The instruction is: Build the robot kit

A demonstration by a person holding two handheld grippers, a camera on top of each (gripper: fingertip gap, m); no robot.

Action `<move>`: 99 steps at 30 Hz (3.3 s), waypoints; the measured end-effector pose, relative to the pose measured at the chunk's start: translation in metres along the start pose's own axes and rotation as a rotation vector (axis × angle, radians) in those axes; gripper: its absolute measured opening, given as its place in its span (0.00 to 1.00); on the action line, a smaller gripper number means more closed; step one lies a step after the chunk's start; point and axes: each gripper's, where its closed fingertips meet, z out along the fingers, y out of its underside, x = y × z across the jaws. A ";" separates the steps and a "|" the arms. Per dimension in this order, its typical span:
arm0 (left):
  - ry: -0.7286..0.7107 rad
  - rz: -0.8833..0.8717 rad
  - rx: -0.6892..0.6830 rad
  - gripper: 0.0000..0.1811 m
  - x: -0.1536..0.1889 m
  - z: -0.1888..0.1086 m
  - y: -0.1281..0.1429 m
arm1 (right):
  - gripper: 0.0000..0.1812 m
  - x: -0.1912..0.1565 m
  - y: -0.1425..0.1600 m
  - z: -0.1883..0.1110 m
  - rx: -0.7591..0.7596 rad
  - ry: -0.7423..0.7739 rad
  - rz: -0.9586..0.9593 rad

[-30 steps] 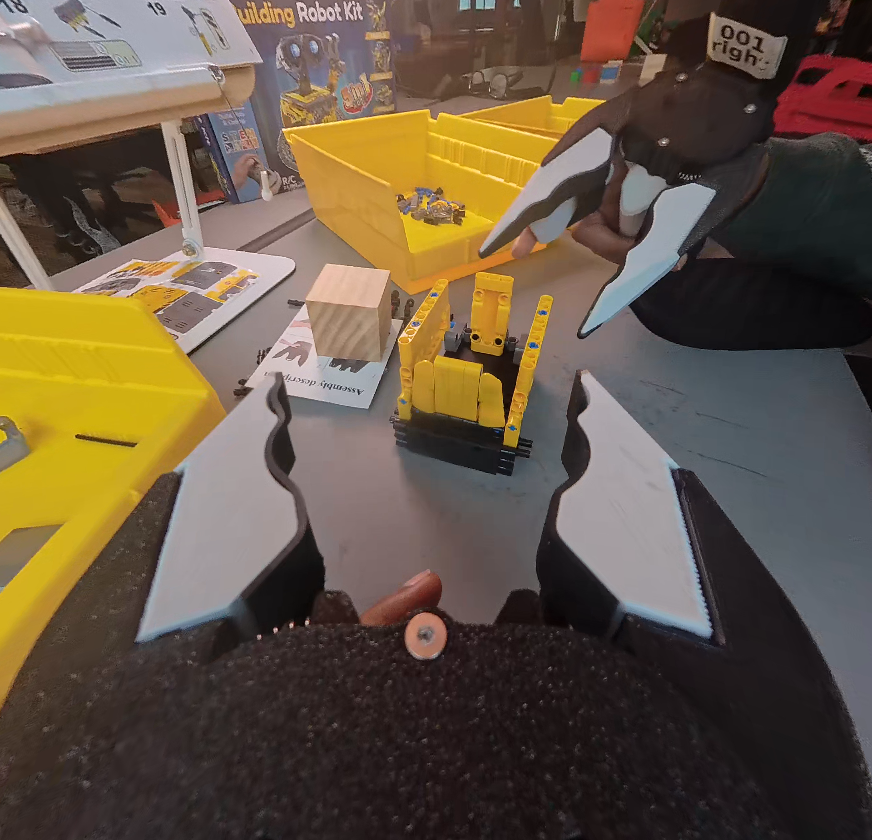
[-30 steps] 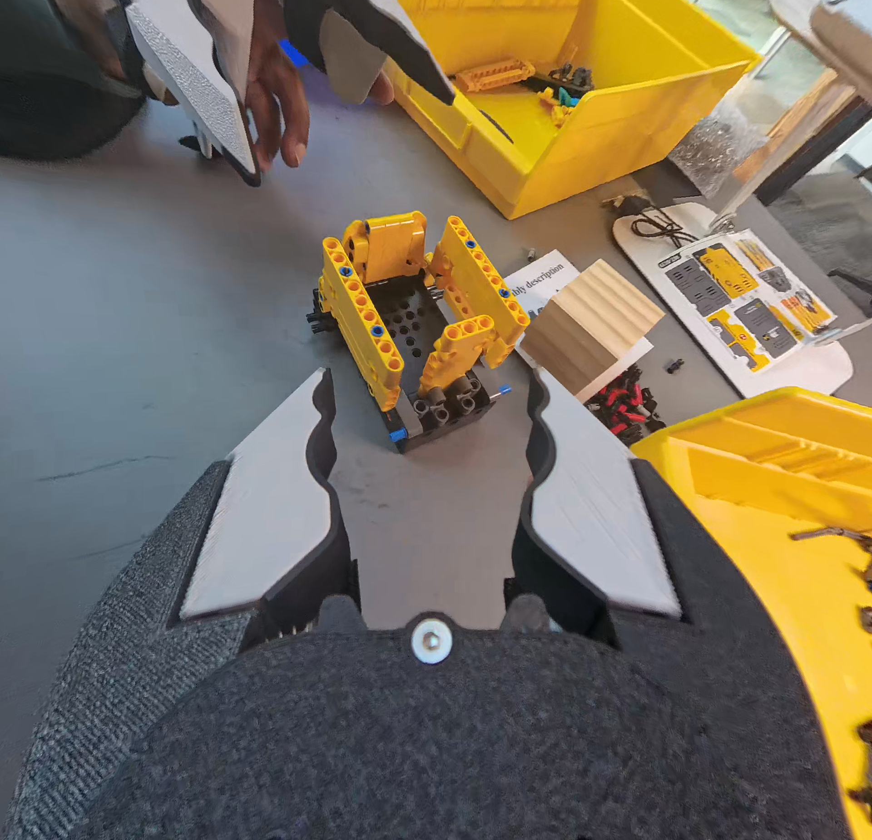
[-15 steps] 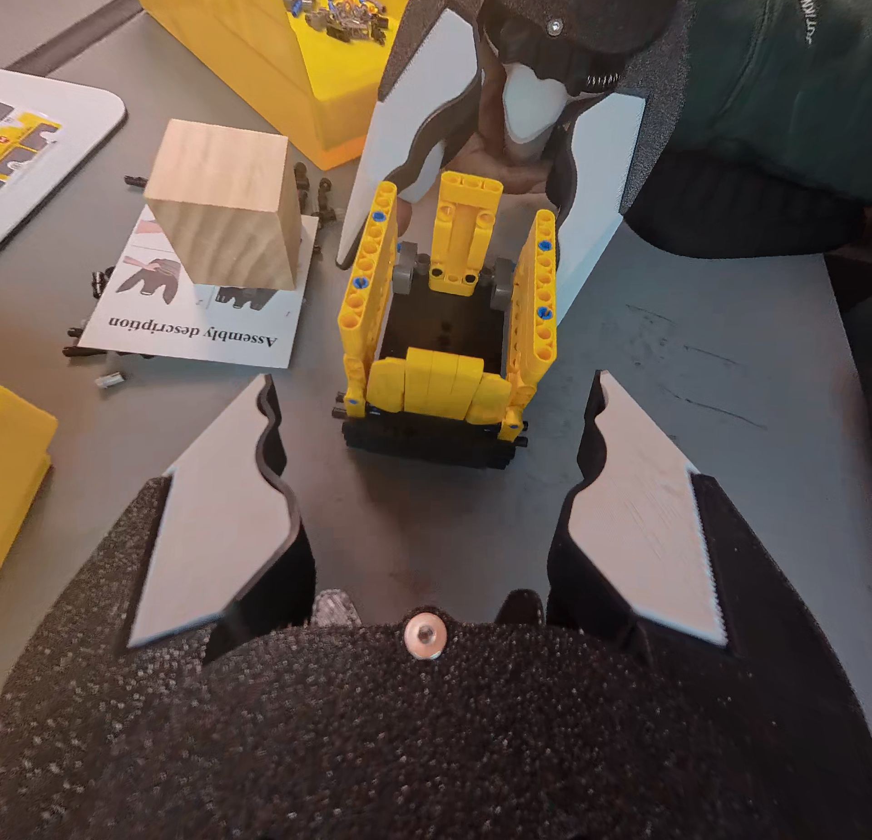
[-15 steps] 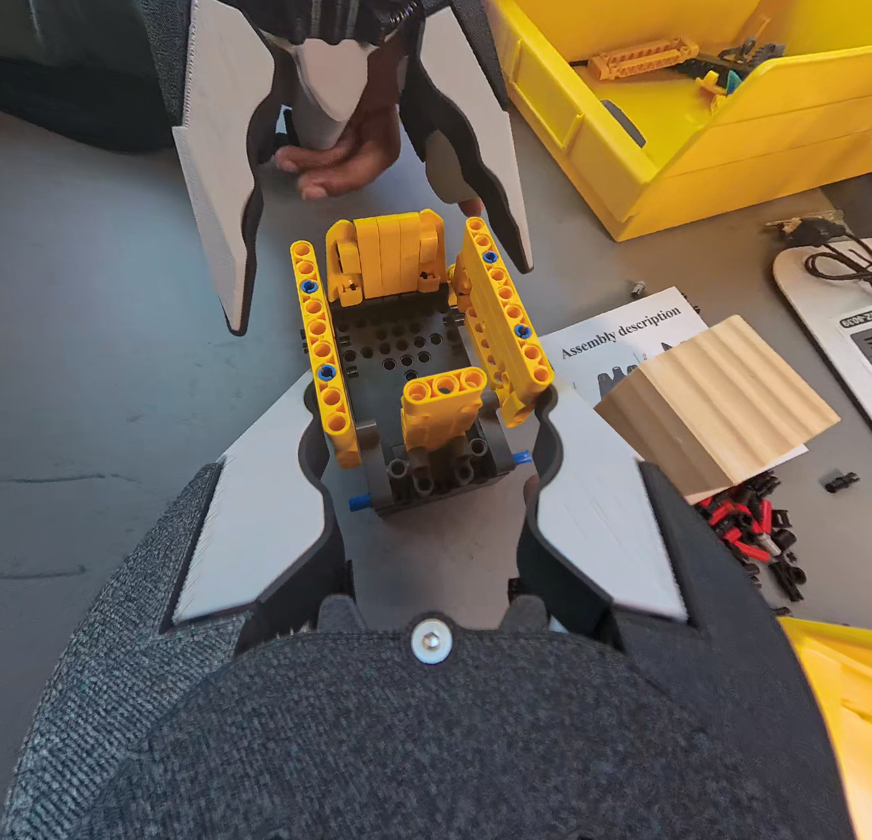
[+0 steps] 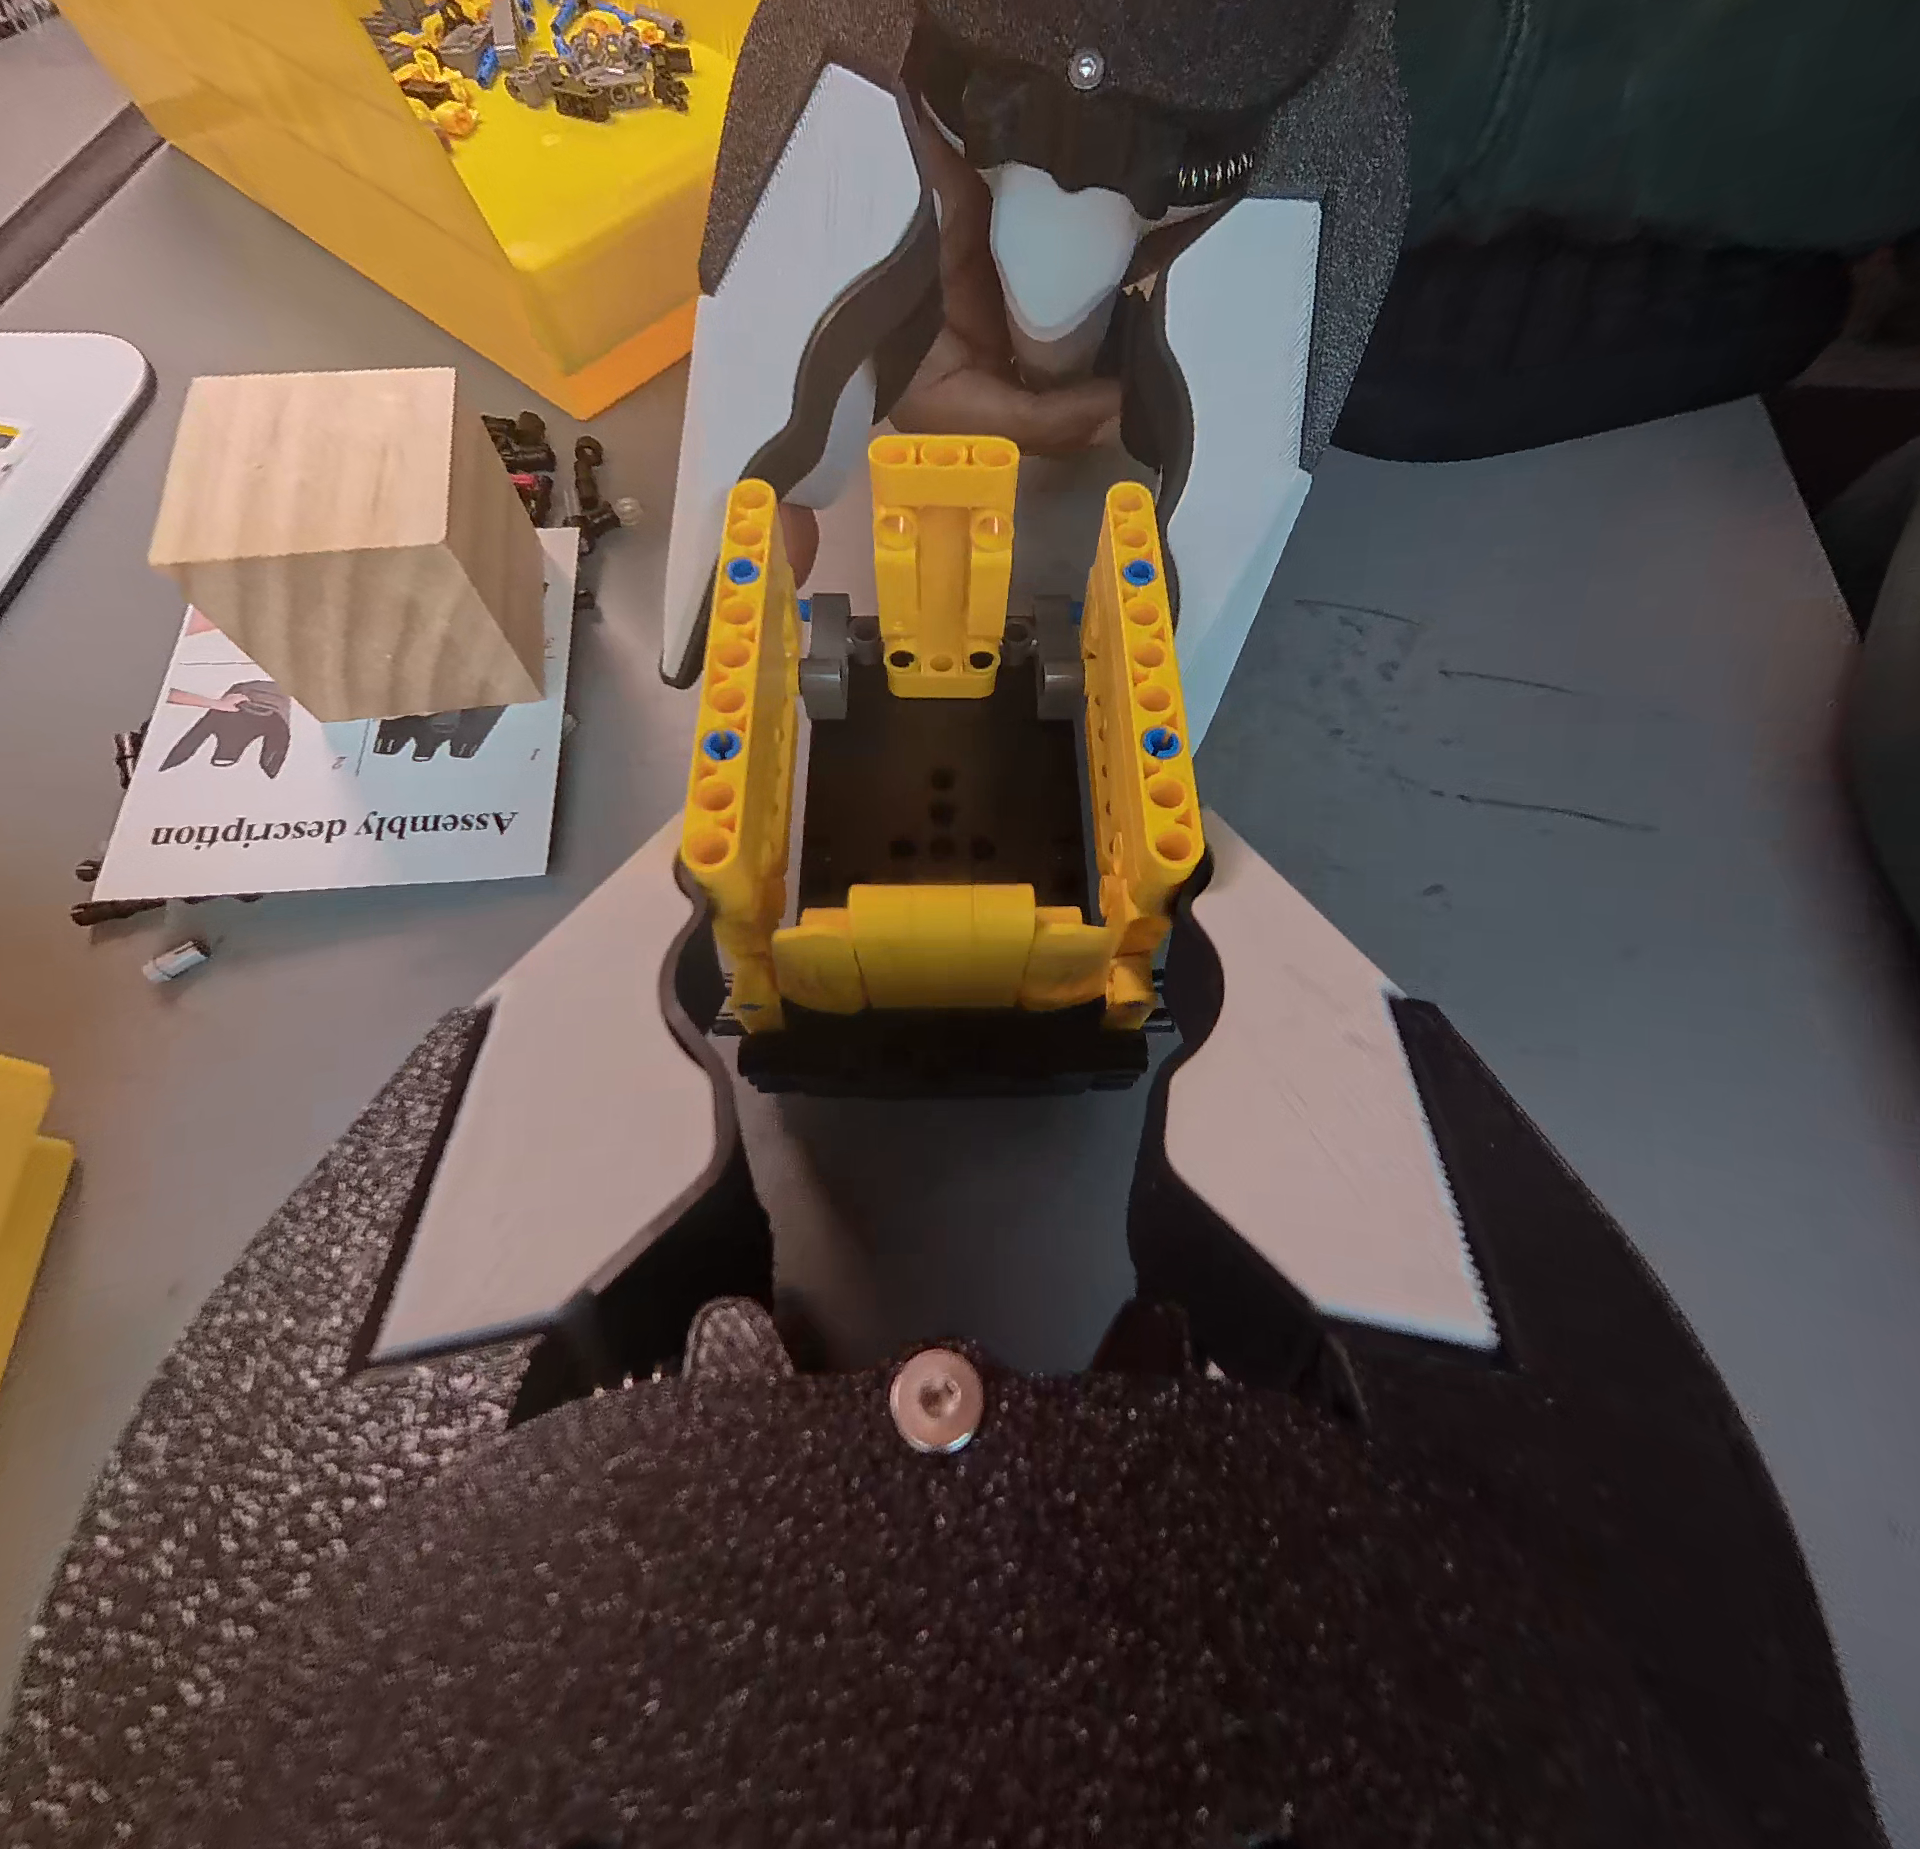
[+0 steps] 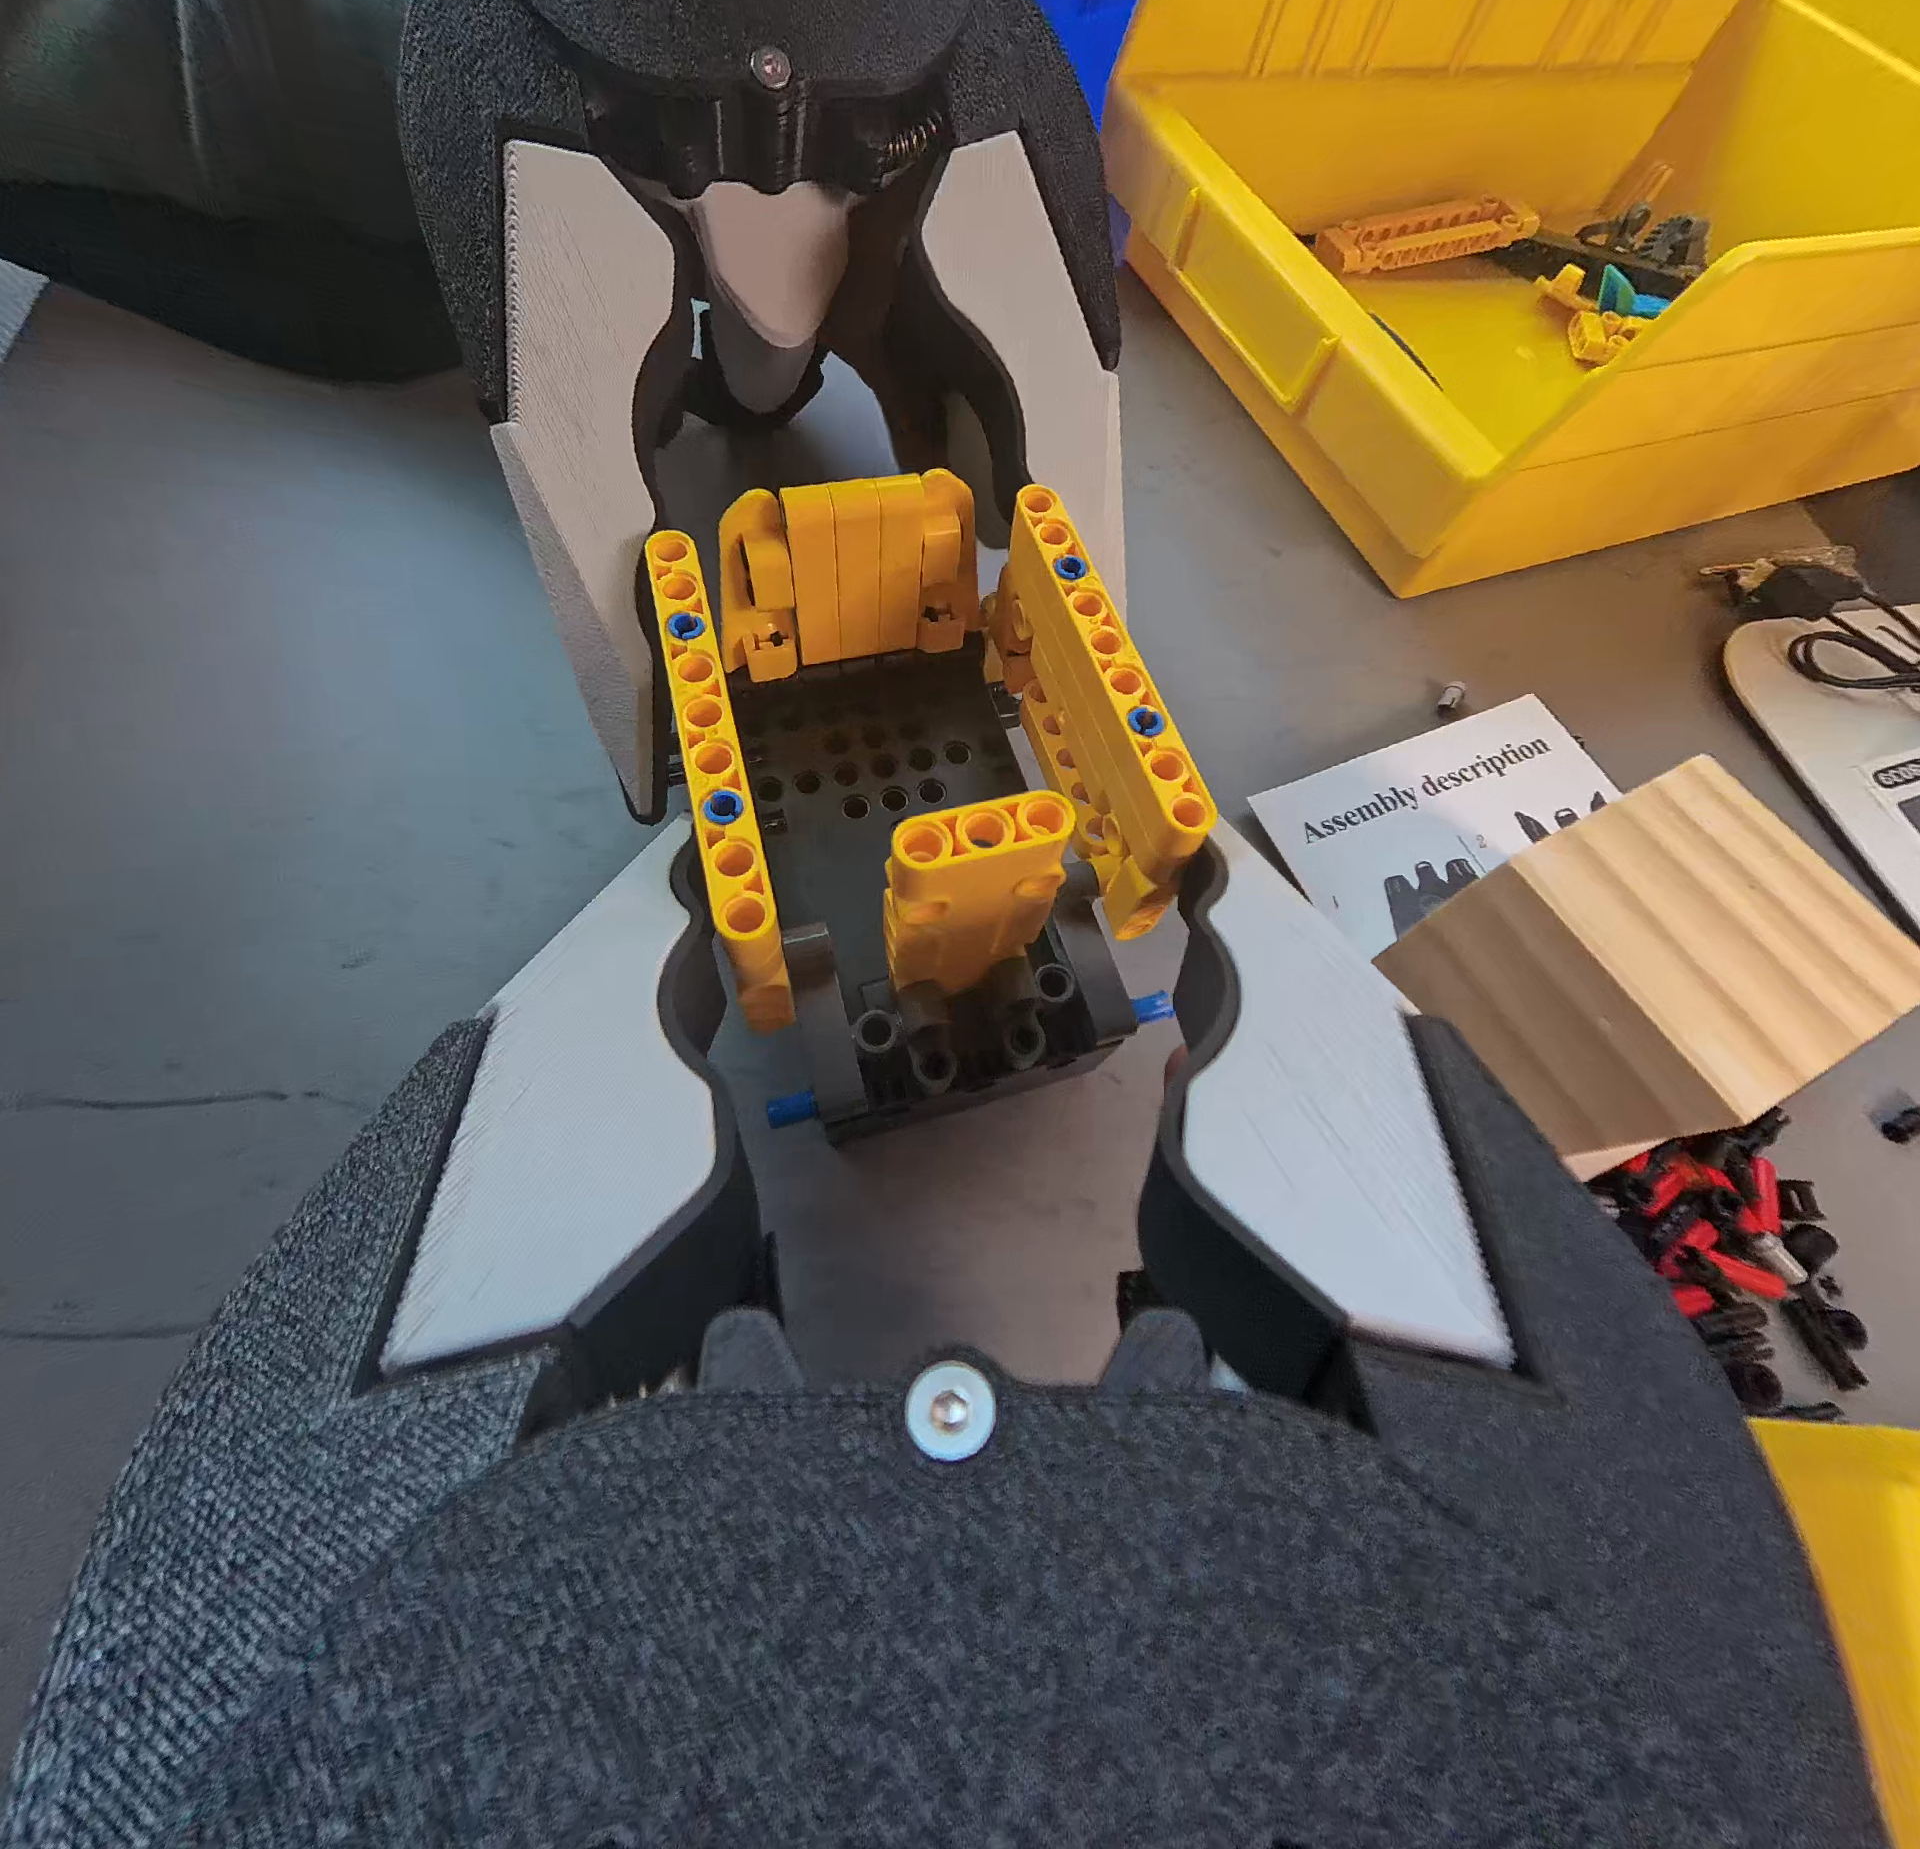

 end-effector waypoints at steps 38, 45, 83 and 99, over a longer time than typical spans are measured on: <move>-0.417 -0.059 0.449 0.49 -0.061 -0.103 -0.043 | 0.31 0.130 -0.059 -0.090 -0.444 0.130 -0.258; -0.489 -0.027 0.398 0.45 -0.069 -0.104 -0.037 | 0.31 0.169 0.042 -0.434 -0.758 0.740 0.174; -0.583 -0.126 0.320 0.43 -0.092 -0.109 -0.009 | 0.31 0.106 -0.035 -0.109 -0.485 0.181 -0.211; -0.541 -0.055 0.326 0.42 -0.077 -0.105 -0.023 | 0.25 0.119 0.044 0.005 -0.828 -0.017 -0.610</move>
